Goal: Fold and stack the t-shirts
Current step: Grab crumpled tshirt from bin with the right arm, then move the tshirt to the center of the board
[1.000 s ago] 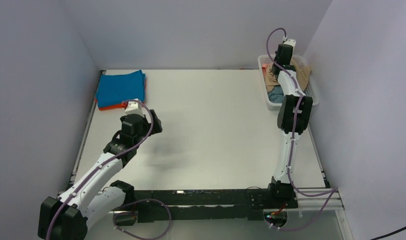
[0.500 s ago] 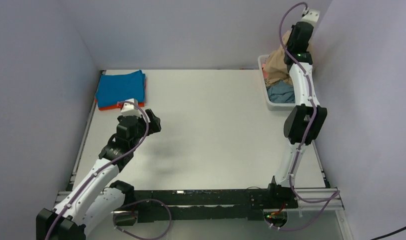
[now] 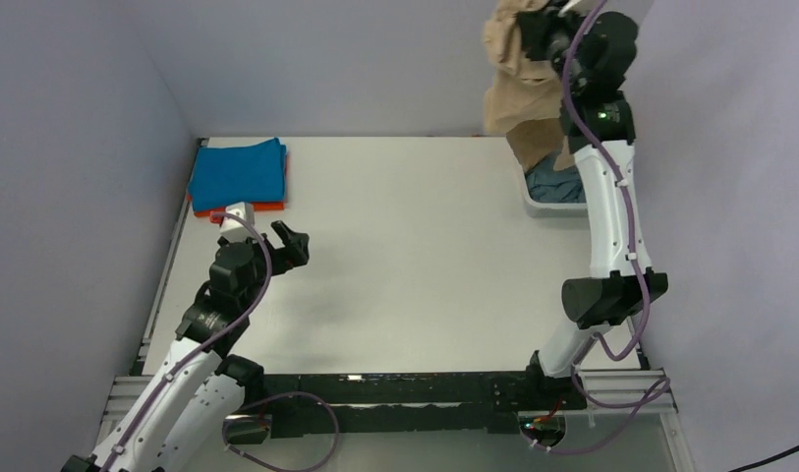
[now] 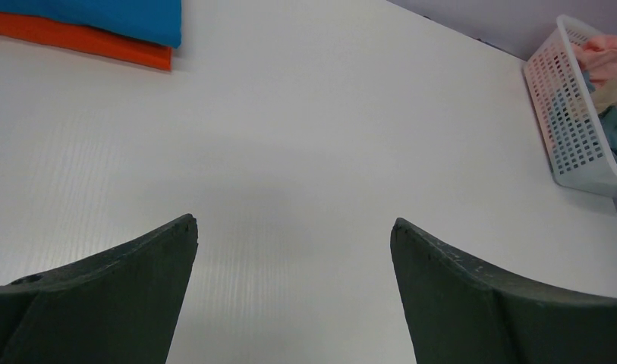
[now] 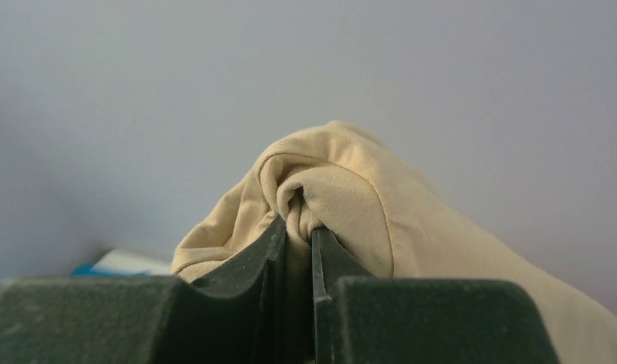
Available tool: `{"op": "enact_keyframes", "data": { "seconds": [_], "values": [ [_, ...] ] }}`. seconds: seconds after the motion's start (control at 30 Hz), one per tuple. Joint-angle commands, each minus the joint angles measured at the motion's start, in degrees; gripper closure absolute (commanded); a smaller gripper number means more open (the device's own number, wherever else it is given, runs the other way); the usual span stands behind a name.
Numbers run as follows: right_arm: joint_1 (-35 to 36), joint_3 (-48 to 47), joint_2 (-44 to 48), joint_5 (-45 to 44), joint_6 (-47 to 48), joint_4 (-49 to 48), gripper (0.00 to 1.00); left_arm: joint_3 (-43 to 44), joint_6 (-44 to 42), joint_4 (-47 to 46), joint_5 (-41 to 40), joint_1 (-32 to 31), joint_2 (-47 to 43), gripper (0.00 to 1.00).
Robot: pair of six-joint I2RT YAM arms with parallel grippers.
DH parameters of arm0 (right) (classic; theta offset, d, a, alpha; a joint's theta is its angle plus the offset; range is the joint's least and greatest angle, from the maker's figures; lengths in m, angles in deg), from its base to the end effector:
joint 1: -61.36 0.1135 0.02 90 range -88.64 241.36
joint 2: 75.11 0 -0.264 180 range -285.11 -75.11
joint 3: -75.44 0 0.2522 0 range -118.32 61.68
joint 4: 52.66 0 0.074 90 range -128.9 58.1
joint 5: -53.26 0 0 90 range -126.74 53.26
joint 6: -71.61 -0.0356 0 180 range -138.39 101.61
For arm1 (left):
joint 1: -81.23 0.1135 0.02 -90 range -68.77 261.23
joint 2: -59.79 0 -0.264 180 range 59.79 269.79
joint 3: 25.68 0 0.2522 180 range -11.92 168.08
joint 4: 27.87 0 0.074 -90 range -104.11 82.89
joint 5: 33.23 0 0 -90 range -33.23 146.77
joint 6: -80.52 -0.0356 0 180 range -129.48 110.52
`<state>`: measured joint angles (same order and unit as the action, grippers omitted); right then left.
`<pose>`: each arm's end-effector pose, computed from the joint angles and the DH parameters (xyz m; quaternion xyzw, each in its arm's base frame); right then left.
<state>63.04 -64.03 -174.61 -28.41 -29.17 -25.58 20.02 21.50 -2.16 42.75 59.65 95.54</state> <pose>0.3630 0.0158 0.5603 -0.0073 0.6242 0.1296 0.7704 0.1507 -0.0503 0.2818 -0.1383 0.7827 -0.1779 0.5802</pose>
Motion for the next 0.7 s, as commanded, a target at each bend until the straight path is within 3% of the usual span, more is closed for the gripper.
{"op": "enact_keyframes", "data": {
  "seconds": [0.0, 0.23, 0.43, 0.57, 0.67],
  "values": [
    [11.8, -0.9, 4.8, 12.9, -0.3, -1.2, 1.0, -0.4, 1.8, 4.3, -1.1, -0.1, -4.1, 0.0],
    [22.6, -1.1, 4.4, 18.0, -4.2, -5.5, 1.0, -0.1, 5.1, 10.7, -4.3, -0.1, -9.5, 0.01],
    [23.2, 7.1, 7.0, 19.5, -7.7, -8.1, 1.0, 0.3, 7.1, 13.1, -5.4, -0.1, -9.8, 0.0],
    [22.7, 23.1, 13.6, 11.5, -5.2, -5.0, 1.0, 0.1, 7.8, 13.5, -5.9, -0.1, -7.2, 0.01],
    [19.7, 46.1, 21.6, 7.3, -8.8, -7.9, 1.0, 0.0, 8.5, 13.7, -7.5, -0.1, -4.6, 0.01]
  ]
}}
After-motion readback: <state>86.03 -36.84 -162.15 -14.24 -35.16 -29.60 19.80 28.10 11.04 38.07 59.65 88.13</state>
